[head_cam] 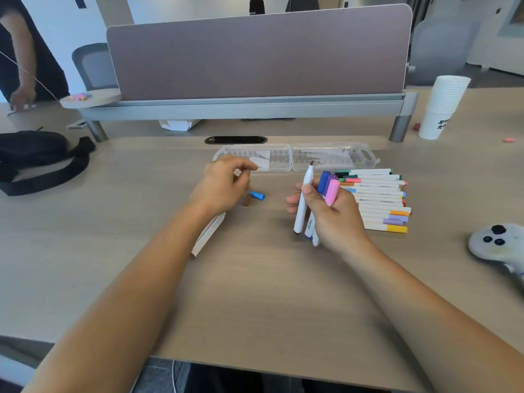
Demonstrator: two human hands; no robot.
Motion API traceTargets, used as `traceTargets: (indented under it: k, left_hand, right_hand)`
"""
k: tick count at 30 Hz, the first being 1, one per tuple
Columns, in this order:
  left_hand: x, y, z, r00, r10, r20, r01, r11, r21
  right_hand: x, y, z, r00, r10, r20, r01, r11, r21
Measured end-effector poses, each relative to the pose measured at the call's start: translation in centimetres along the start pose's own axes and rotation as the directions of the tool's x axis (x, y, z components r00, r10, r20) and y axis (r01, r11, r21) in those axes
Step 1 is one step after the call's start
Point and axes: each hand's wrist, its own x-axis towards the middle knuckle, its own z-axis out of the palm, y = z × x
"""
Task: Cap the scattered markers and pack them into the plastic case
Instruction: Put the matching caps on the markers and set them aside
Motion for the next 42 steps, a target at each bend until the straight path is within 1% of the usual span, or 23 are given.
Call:
traceTargets:
  k: [2,4,5,7,9,10,12,14,17,20,23,27,33,35,37,38,40,42]
  left_hand:
    - [-1.0,1.4,-0.3,0.997,-0.075,0.011,0.076,0.963,-0.260]
    - [-1.6,2.5,-0.7,0.990,-0.137,0.026,0.133,0.868,-0.479]
    - [-1.9,2.8,-0.9,0.983,-0.176,0.052,0.173,0.793,-0.585]
    - [-2.4,3.2,-1.1,0.963,-0.224,0.148,0.255,0.596,-0.761]
    - [-3.0,3.2,-1.2,0.943,-0.195,0.270,0.329,0.420,-0.846]
    - [-3.2,3.2,-1.2,0.935,-0.165,0.314,0.354,0.369,-0.859]
    - [-3.5,3.4,-1.3,0.928,-0.118,0.352,0.371,0.332,-0.867]
    - [-3.7,3.7,-1.3,0.933,-0.106,0.344,0.359,0.331,-0.872]
    - [-3.8,4.2,-1.0,0.951,-0.121,0.284,0.308,0.346,-0.886]
    - [-3.8,4.3,-0.8,0.971,-0.136,0.196,0.234,0.388,-0.892]
    - [-3.9,4.0,-0.7,0.985,-0.102,0.142,0.172,0.423,-0.890]
    - [-4.0,3.8,-0.6,0.990,-0.069,0.124,0.142,0.469,-0.872]
    - [-4.0,3.8,-0.5,0.991,-0.085,0.102,0.130,0.469,-0.873]
    - [-3.9,3.5,-0.4,0.992,-0.085,0.098,0.127,0.490,-0.863]
    - [-3.8,3.3,-0.1,0.995,-0.060,0.086,0.105,0.536,-0.838]
    - [-3.9,3.2,0.1,0.997,-0.037,0.070,0.079,0.577,-0.813]
    - [-4.1,3.2,0.4,0.999,0.030,0.026,-0.002,0.689,-0.725]
    - [-4.2,3.4,0.6,0.994,0.112,-0.013,-0.094,0.757,-0.647]
  right_hand:
    - [-0.1,-0.1,0.2,1.000,0.015,0.010,-0.015,1.000,0.025]
    - [-0.2,-0.1,0.3,1.000,0.008,0.021,-0.008,1.000,0.019]
    - [-0.3,-0.1,0.3,1.000,0.002,0.025,-0.002,1.000,0.019]
    - [-0.4,0.0,0.3,1.000,-0.001,0.029,0.001,1.000,0.009]
    - [-0.4,0.0,0.3,0.999,0.002,0.036,-0.002,1.000,-0.015]
    - [-0.5,0.0,0.4,0.999,-0.003,0.045,0.004,1.000,-0.026]
    - [-0.6,0.1,0.4,0.998,-0.023,0.062,0.026,0.998,-0.049]
    - [-0.8,0.1,0.5,0.996,-0.040,0.076,0.047,0.994,-0.094]
    - [-1.0,0.2,0.6,0.993,-0.046,0.109,0.065,0.982,-0.175]
    - [-1.0,0.3,0.7,0.991,-0.038,0.126,0.063,0.978,-0.197]
    - [-1.0,0.4,0.7,0.992,-0.028,0.124,0.053,0.978,-0.203]
    - [-1.0,0.5,0.7,0.991,-0.033,0.128,0.061,0.974,-0.219]
    - [-1.0,0.6,0.6,0.990,-0.033,0.138,0.063,0.974,-0.218]
    - [-1.0,0.7,0.7,0.988,-0.036,0.152,0.072,0.969,-0.234]
    - [-1.1,0.7,0.7,0.986,-0.036,0.164,0.077,0.965,-0.250]
    - [-1.1,0.7,0.7,0.985,-0.038,0.167,0.081,0.963,-0.258]
    - [-1.1,0.7,0.7,0.985,-0.048,0.165,0.093,0.957,-0.273]
    - [-1.0,0.7,0.7,0.986,-0.061,0.156,0.104,0.953,-0.286]
